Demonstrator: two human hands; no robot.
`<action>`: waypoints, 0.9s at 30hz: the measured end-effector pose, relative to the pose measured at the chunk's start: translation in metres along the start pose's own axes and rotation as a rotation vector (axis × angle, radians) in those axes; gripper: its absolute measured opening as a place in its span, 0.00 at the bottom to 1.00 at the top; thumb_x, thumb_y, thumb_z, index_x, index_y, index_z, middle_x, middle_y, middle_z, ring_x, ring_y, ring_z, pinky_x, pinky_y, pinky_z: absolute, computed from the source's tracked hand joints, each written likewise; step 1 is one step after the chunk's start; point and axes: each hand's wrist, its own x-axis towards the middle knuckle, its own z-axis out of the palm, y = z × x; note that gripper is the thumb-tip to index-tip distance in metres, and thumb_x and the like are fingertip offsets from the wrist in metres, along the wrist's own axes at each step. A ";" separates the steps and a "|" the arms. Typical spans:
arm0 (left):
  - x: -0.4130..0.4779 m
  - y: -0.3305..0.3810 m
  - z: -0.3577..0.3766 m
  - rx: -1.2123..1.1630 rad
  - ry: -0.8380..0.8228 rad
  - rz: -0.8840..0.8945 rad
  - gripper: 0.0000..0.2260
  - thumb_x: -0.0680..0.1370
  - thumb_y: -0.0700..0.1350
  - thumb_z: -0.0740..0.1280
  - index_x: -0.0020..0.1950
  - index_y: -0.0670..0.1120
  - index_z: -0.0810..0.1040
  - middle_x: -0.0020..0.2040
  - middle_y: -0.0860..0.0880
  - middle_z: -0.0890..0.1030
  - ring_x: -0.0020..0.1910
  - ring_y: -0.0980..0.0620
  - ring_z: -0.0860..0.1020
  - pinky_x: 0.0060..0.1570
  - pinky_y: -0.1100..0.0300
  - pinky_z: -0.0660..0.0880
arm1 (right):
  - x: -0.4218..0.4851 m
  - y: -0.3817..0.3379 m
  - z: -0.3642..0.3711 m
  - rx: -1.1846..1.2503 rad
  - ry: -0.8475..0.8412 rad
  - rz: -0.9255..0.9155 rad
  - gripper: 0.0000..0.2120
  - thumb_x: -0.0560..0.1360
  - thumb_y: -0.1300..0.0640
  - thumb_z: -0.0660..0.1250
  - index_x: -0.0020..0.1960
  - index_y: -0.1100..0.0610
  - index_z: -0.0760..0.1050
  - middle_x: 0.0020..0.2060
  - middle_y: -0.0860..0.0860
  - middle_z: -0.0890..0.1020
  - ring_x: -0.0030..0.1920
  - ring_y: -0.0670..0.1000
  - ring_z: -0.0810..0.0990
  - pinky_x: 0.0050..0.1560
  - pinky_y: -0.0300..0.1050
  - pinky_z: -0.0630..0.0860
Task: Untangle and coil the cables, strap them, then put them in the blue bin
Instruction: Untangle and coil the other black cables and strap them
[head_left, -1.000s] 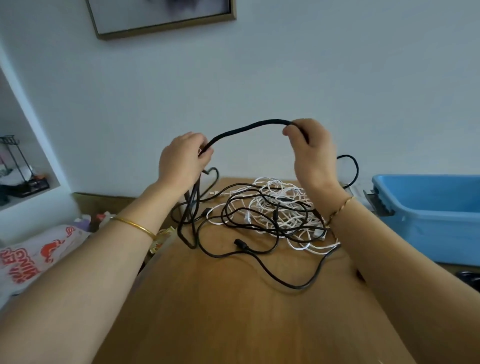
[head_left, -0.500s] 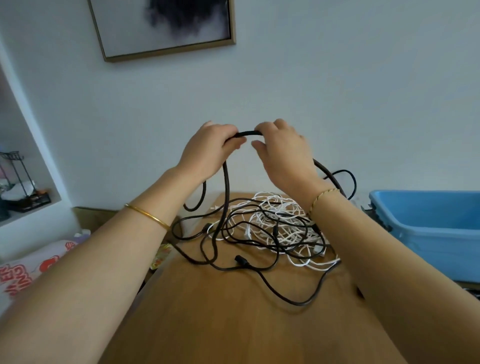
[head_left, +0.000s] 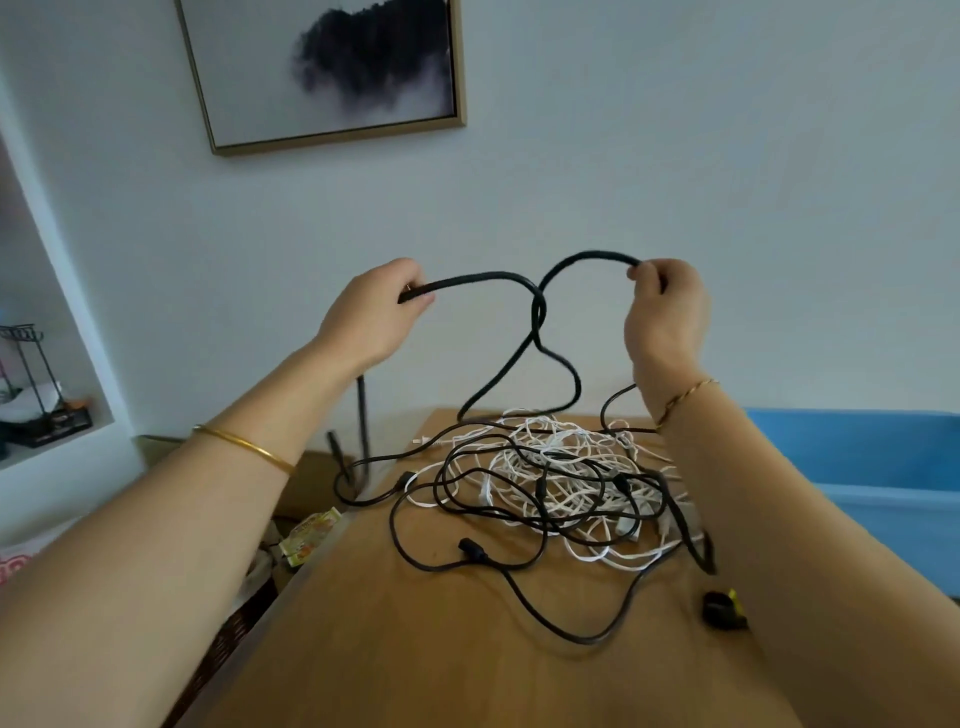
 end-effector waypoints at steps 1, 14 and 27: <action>0.002 0.001 -0.004 -0.028 -0.049 0.001 0.09 0.76 0.49 0.66 0.40 0.46 0.73 0.33 0.53 0.72 0.38 0.46 0.73 0.39 0.56 0.66 | 0.002 0.006 -0.001 -0.003 -0.008 0.045 0.13 0.79 0.61 0.55 0.53 0.62 0.77 0.36 0.50 0.74 0.33 0.47 0.69 0.31 0.39 0.61; 0.006 0.023 -0.023 -0.266 0.114 0.041 0.09 0.79 0.45 0.64 0.39 0.47 0.78 0.30 0.54 0.72 0.28 0.61 0.71 0.35 0.62 0.67 | 0.002 0.053 -0.014 -0.339 -0.179 0.381 0.15 0.80 0.60 0.55 0.62 0.63 0.74 0.52 0.60 0.76 0.47 0.57 0.76 0.48 0.48 0.74; 0.000 0.056 -0.011 -0.035 -0.023 0.162 0.07 0.78 0.50 0.65 0.41 0.52 0.78 0.31 0.55 0.74 0.33 0.56 0.71 0.37 0.57 0.67 | -0.030 -0.034 0.021 -0.451 -0.497 -0.533 0.11 0.78 0.48 0.61 0.58 0.48 0.76 0.54 0.45 0.80 0.60 0.51 0.73 0.59 0.51 0.67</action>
